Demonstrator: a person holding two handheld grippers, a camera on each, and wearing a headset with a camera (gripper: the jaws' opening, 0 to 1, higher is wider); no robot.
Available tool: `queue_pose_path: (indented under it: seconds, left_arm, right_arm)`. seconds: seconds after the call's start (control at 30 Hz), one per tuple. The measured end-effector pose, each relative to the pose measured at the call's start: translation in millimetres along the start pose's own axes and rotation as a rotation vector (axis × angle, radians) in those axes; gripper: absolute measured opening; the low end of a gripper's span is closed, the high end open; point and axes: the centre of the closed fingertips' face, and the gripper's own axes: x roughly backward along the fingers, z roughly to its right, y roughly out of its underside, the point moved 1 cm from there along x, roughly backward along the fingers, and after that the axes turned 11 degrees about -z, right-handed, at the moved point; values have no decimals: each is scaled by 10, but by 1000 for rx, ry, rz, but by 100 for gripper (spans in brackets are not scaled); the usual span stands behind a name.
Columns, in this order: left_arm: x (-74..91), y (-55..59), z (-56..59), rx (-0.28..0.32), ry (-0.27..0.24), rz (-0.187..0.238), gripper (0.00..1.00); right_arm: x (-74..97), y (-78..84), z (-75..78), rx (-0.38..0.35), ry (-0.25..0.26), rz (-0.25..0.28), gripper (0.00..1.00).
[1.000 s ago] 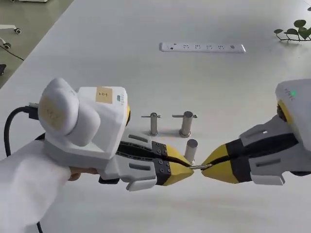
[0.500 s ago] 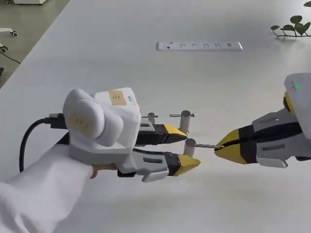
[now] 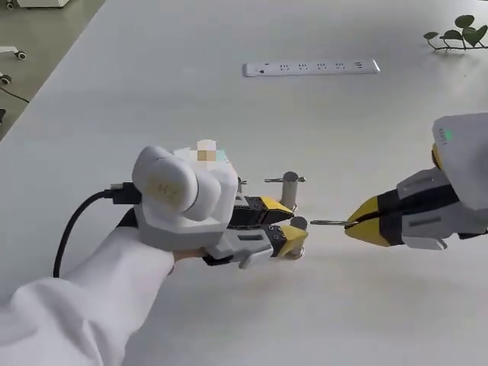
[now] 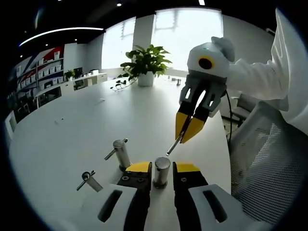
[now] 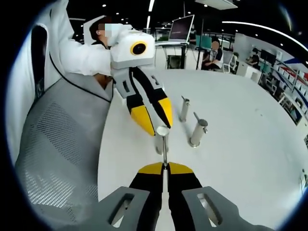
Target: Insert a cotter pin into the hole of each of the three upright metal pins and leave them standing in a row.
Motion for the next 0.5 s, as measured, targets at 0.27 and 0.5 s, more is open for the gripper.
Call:
queue_pose_path:
  seconds: [0.27,0.5]
  left_arm:
    - [-28,28,8,-11,14,-19,12]
    - [-48,55,5,-34,16,-44,11]
  right_arm:
    - [-31,15,3,10,-19,-4,0]
    - [-74,2,2,26,-37,-6,0]
